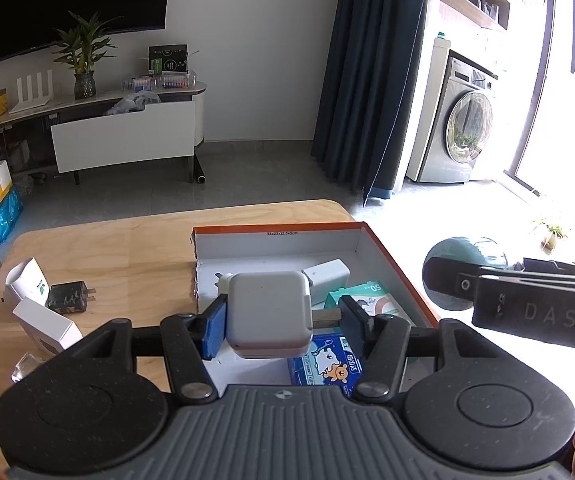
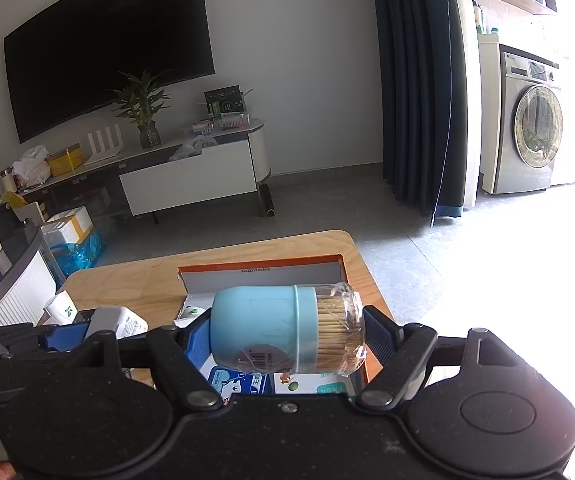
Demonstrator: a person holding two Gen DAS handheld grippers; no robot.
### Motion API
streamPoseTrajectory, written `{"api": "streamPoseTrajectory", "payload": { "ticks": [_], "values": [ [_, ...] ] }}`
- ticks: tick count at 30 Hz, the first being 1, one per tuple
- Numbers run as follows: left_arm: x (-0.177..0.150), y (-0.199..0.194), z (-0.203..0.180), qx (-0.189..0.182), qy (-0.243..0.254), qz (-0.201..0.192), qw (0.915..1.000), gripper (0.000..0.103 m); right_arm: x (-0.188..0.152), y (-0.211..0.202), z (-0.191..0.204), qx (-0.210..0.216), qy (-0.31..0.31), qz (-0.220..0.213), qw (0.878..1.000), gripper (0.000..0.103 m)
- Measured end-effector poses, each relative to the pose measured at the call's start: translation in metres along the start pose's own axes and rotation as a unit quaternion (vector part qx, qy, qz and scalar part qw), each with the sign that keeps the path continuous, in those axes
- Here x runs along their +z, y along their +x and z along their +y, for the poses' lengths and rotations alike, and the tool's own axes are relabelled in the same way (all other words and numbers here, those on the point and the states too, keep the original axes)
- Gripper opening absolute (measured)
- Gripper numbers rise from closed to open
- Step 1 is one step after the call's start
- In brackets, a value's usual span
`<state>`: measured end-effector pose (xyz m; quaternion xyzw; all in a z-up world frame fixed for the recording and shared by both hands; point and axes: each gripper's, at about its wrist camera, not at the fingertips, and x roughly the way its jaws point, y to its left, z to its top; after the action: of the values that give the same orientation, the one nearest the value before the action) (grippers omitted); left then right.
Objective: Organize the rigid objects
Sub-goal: 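Lower the white charger and toothpick jar into the box with both tools, then open left tool to release the charger while right tool releases the toothpick jar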
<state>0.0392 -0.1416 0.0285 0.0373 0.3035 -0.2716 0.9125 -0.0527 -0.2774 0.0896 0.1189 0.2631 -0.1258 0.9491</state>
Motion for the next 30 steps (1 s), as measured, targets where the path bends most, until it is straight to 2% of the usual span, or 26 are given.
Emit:
{"api": "streamPoseTrajectory", "payload": {
  "ticks": [19,30],
  "values": [
    [0.003,0.026,0.000,-0.008,0.000,0.019,0.9998,0.059,0.017,0.046,-0.007,-0.002,-0.004,0.029,1.000,0.091],
    [0.004,0.045,0.002,-0.014,-0.003,0.035,0.9993,0.059,0.026,0.093,-0.008,-0.004,-0.010,0.058,0.998,0.091]
  ]
}}
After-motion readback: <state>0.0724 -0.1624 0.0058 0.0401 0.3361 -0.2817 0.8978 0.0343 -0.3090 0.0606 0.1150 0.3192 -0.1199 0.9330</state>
